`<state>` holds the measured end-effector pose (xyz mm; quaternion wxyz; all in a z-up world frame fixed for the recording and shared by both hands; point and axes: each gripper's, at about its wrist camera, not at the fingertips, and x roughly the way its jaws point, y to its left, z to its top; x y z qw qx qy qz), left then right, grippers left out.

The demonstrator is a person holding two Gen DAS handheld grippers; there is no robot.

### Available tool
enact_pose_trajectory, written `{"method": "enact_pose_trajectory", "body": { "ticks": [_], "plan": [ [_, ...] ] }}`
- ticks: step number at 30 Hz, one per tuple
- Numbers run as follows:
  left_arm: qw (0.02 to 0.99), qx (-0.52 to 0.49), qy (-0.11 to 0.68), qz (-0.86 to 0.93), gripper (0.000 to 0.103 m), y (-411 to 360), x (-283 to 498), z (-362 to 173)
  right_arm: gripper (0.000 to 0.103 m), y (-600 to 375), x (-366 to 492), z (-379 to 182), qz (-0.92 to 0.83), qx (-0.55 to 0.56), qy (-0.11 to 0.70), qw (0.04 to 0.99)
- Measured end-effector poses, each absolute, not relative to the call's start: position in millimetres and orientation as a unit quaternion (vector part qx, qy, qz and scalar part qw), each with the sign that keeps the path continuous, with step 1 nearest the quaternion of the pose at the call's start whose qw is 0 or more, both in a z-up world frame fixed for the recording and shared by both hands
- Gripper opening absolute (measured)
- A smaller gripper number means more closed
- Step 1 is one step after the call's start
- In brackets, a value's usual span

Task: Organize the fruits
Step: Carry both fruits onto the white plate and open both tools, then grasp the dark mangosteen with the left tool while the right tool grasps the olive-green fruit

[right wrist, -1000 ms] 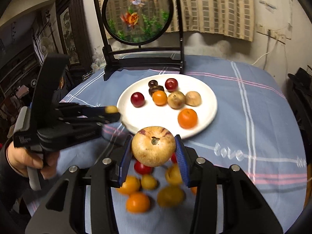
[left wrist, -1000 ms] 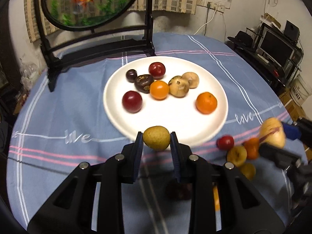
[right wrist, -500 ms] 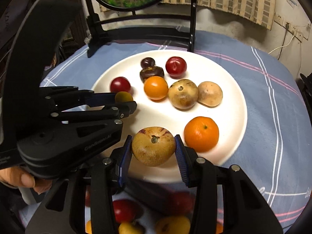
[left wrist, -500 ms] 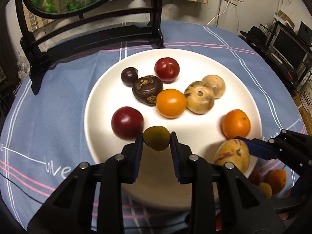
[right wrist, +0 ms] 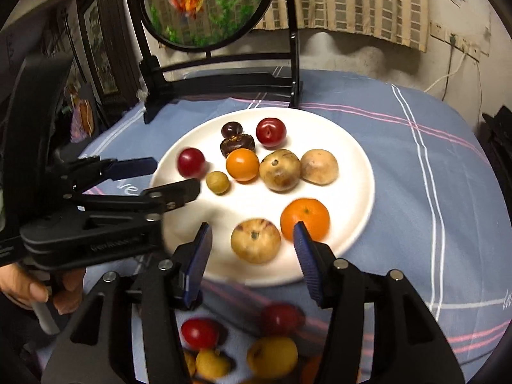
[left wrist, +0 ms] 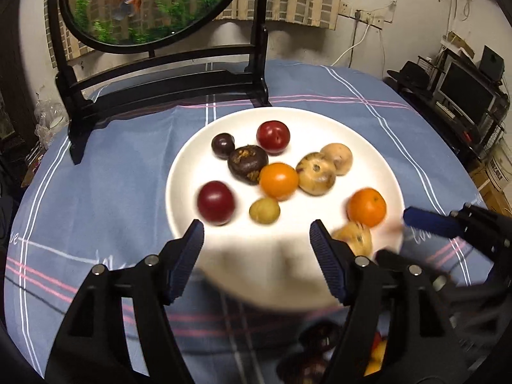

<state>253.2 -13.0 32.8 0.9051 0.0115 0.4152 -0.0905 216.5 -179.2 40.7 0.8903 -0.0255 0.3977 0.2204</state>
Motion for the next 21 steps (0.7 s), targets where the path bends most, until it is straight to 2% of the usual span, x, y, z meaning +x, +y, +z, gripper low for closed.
{"method": "enact_pose_trajectory", "body": {
  "ticks": [5, 9, 21],
  "plan": [
    [0.905, 0.013, 0.414, -0.099, 0.072, -8.9, 220.6, 39.0, 0.063, -211.7, 184.7, 54.2, 0.206, 0.012, 0.381, 0.901],
    [0.907, 0.026, 0.409, -0.095, 0.076, -7.9, 191.6, 39.9, 0.063, -234.6, 160.1, 58.8, 0.193, 0.044, 0.371, 0.907],
    [0.905, -0.002, 0.418, -0.078, 0.076, 6.6, 123.9, 22.9, 0.064, -263.0, 93.6, 39.8, 0.145, 0.100, 0.355, 0.918]
  ]
}}
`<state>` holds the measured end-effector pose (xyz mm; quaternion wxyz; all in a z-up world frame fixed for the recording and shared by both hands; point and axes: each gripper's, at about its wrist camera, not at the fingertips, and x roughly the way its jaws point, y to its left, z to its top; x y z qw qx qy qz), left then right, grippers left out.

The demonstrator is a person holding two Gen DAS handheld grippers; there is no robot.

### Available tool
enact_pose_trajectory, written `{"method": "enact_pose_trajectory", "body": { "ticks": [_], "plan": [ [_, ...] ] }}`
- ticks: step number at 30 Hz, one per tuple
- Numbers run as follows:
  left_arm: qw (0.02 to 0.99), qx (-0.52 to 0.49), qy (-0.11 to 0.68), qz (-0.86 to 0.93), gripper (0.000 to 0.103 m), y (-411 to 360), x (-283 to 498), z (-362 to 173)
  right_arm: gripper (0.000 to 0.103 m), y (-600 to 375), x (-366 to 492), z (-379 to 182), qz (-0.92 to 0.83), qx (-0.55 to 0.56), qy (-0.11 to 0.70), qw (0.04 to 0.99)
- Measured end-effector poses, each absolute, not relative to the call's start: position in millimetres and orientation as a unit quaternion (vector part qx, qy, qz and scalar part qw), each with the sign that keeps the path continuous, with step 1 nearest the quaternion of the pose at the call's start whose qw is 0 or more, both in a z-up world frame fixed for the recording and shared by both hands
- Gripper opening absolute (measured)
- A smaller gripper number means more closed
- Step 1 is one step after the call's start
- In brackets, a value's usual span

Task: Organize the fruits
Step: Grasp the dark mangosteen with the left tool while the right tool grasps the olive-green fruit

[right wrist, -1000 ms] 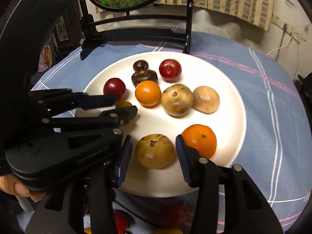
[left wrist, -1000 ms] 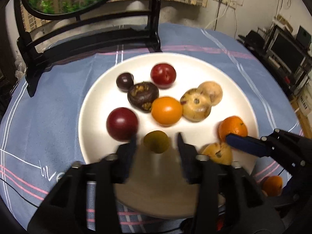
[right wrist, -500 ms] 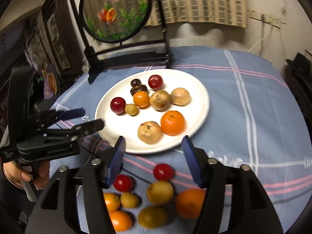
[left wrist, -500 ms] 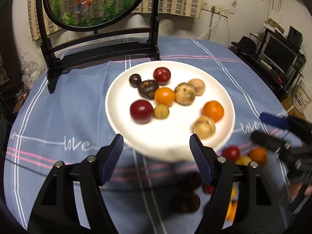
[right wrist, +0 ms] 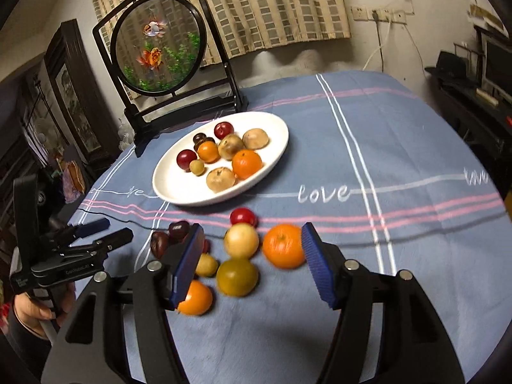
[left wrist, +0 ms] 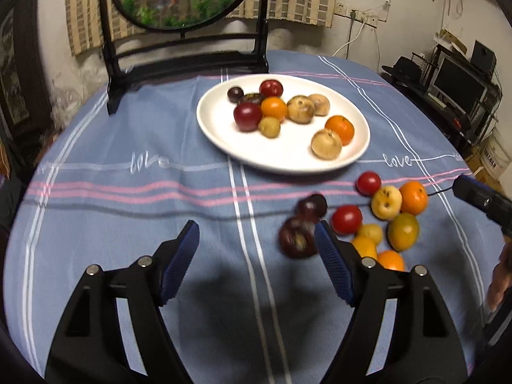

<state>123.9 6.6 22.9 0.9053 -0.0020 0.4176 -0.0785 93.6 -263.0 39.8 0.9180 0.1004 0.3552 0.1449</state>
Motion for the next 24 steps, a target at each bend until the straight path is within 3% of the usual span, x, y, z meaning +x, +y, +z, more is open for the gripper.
{"method": "enact_pose_trajectory", "body": {
  "ticks": [13, 24],
  "plan": [
    [0.898, 0.000, 0.432, -0.081, 0.079, -4.2, 108.4, -8.3, 0.064, -283.1, 87.1, 3.6, 0.119, 0.152, 0.368, 0.910],
    [0.896, -0.024, 0.434, -0.095, 0.080, 4.3, 110.0, -15.8, 0.064, -244.7, 84.4, -2.9, 0.164, 0.083, 0.393, 0.901]
  ]
}}
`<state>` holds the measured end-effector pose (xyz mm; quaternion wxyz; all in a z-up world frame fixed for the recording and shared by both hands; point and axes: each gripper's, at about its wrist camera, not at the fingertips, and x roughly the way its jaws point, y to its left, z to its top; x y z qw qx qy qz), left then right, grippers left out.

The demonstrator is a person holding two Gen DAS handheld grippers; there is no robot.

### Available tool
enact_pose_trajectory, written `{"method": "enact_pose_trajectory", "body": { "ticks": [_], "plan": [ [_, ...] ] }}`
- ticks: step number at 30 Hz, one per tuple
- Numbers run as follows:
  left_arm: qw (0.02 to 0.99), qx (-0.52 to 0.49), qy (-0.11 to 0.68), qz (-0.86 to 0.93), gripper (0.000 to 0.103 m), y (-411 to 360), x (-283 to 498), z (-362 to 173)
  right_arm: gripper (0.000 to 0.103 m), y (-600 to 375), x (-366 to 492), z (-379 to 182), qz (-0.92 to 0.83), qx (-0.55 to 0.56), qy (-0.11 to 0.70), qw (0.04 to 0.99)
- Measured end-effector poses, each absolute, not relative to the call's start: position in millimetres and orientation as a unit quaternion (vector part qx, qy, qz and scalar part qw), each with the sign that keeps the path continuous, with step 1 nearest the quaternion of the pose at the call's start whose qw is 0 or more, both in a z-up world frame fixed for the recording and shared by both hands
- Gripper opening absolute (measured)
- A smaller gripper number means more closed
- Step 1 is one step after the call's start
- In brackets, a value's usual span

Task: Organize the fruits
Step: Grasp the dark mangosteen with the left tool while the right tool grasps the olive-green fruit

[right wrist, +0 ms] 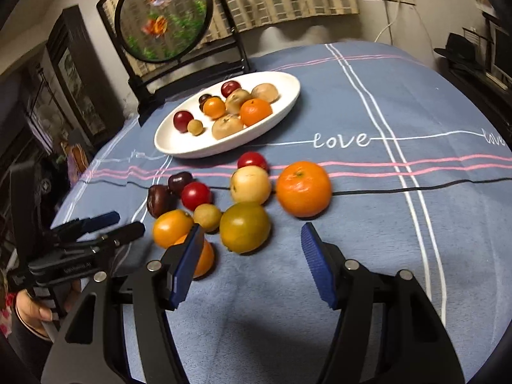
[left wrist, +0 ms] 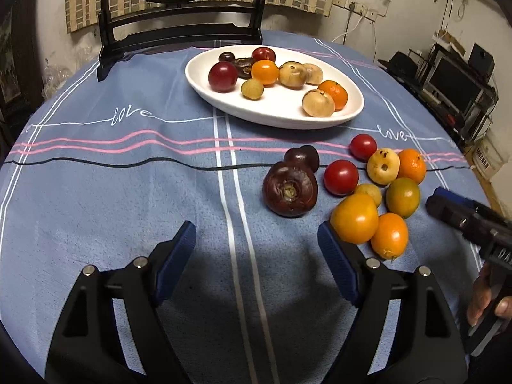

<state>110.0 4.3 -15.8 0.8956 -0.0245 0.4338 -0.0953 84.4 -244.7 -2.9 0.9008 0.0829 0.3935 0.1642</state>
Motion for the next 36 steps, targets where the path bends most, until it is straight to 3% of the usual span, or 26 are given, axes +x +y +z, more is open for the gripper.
{"method": "enact_pose_trajectory", "body": {
  "ticks": [9, 16, 26, 36],
  "plan": [
    [0.892, -0.027, 0.439, -0.109, 0.081, 3.6, 110.1, -18.4, 0.063, -223.5, 103.9, -8.8, 0.126, 0.043, 0.431, 0.892],
    [0.892, -0.009, 0.439, -0.105, 0.083, -2.6, 109.8, -21.1, 0.042, -213.6, 116.4, -21.6, 0.119, 0.026, 0.439, 0.890],
    [0.889, 0.008, 0.436, -0.137, 0.083, -18.0, 99.4, -20.1, 0.042, -250.3, 111.6, -5.0, 0.140, 0.097, 0.419, 0.892],
    [0.888, 0.017, 0.449, -0.103, 0.084, -18.4, 110.6, -20.4, 0.042, -248.4, 105.2, 3.2, 0.160, 0.100, 0.412, 0.891]
  ]
}}
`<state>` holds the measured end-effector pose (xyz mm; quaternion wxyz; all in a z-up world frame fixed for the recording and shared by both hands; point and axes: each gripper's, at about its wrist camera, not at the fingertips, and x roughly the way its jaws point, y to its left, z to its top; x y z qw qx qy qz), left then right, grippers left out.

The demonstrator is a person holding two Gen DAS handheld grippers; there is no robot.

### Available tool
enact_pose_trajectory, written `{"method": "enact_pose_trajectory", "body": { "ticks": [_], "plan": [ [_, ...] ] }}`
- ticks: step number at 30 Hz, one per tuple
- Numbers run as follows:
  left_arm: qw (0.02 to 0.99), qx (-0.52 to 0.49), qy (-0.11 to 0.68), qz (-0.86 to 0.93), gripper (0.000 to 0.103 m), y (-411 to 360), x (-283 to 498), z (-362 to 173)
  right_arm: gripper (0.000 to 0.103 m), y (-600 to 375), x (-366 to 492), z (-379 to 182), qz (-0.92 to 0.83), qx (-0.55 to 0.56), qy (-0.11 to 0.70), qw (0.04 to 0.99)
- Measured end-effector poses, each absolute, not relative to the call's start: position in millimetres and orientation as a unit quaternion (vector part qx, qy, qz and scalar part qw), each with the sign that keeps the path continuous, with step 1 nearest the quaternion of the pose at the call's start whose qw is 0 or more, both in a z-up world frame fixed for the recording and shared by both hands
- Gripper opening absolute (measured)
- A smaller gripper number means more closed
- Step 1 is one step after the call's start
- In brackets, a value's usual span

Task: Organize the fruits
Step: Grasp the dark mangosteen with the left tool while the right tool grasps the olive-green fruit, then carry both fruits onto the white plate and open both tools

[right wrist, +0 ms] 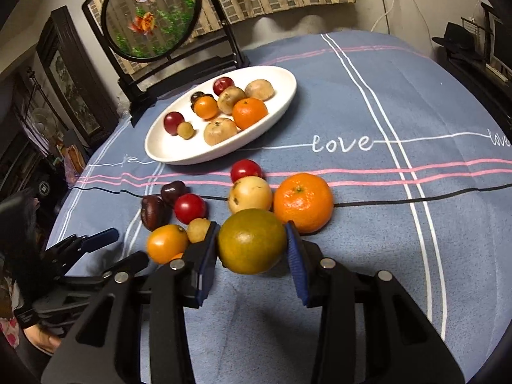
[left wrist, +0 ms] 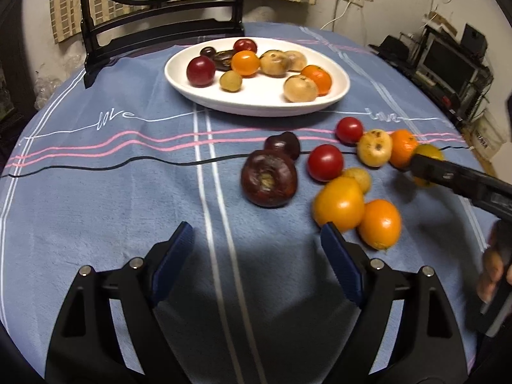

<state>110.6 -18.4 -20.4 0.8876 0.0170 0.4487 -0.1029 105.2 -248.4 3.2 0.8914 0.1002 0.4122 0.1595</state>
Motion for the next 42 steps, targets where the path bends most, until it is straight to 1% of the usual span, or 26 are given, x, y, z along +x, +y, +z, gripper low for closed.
{"method": "enact_pose_trajectory", "body": {
  "ticks": [4, 10, 12, 13, 14, 15, 25, 32, 37, 42],
  "plan": [
    [0.890, 0.034, 0.444, -0.093, 0.084, -21.6, 122.2, -20.4, 0.042, -246.0, 100.9, 7.3, 0.166, 0.097, 0.405, 0.894],
    [0.886, 0.012, 0.454, -0.094, 0.082, -19.0, 146.5, -27.0, 0.042, -245.5, 100.9, 5.1, 0.166, 0.094, 0.409, 0.892],
    [0.886, 0.017, 0.453, -0.095, 0.076, -21.1, 150.4, -28.2, 0.042, -244.2, 101.3, 3.9, 0.166, 0.091, 0.411, 0.892],
    [0.888, 0.026, 0.450, -0.088, 0.068, -22.7, 150.1, -29.2, 0.042, -243.9, 101.5, 3.4, 0.167, 0.091, 0.412, 0.891],
    [0.893, 0.043, 0.441, -0.078, 0.050, -24.9, 147.9, -29.6, 0.042, -243.8, 101.9, 3.2, 0.166, 0.091, 0.413, 0.891],
    [0.895, 0.051, 0.435, -0.080, 0.042, -26.2, 145.3, -28.9, 0.042, -244.0, 102.0, 3.0, 0.166, 0.091, 0.413, 0.891],
    [0.886, 0.038, 0.451, -0.099, 0.043, -23.5, 127.9, -19.7, 0.042, -243.1, 102.5, 2.1, 0.165, 0.088, 0.415, 0.890],
    [0.892, 0.035, 0.437, -0.107, 0.043, -17.8, 121.6, 3.2, 0.042, -242.6, 100.4, 6.8, 0.172, 0.099, 0.401, 0.894],
    [0.900, 0.033, 0.419, -0.112, 0.043, -14.2, 137.0, 29.4, 0.042, -236.9, 97.8, 30.9, 0.187, 0.103, 0.375, 0.902],
    [0.903, 0.021, 0.416, -0.106, 0.043, -11.6, 176.2, 42.6, 0.042, -224.0, 132.0, 63.3, 0.188, 0.065, 0.360, 0.911]
  ]
}}
